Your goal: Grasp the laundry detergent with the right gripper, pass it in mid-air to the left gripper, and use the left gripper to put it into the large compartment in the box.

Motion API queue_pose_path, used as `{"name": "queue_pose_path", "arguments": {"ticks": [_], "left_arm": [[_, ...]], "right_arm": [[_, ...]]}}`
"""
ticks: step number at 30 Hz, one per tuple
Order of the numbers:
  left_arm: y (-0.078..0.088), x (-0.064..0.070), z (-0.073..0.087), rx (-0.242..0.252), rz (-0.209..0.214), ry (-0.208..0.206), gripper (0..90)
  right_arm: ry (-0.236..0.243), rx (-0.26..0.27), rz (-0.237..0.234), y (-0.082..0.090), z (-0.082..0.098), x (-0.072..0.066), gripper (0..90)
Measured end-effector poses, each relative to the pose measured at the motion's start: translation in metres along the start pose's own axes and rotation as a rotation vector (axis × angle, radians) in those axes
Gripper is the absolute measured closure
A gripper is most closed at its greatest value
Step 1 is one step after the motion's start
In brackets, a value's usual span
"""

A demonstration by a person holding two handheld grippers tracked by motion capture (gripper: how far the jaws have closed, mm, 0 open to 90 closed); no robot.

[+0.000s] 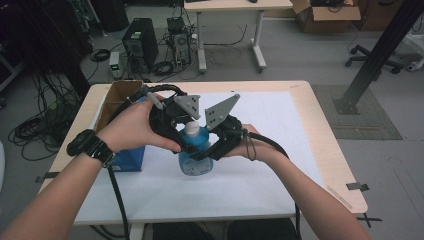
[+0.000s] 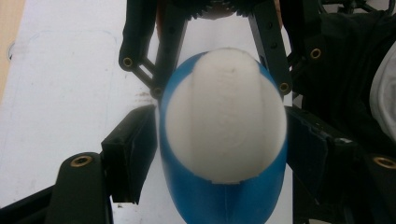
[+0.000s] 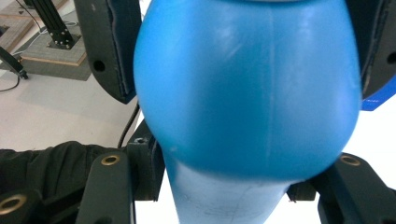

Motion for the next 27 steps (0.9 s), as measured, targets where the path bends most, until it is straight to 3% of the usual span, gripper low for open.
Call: {"name": "queue_pose_path", "arguments": {"ticks": [27], "left_arm": [[-0.0028, 0.0009, -0.0009, -0.024, -0.001, 0.001, 37.1]], "right_arm": [[0.003, -0.003, 0.007, 0.0007, 0.0010, -0.0007, 42.6]]}}
Point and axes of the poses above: each handheld gripper's, and its own axes: y roughly backward along the jaws, z roughly out of its underside, x roughly to its right, the point moved 10 cm from there along -y, roughly forward along the jaws, and after that the axes turned 6 degrees about z, right-handed, at the moved point
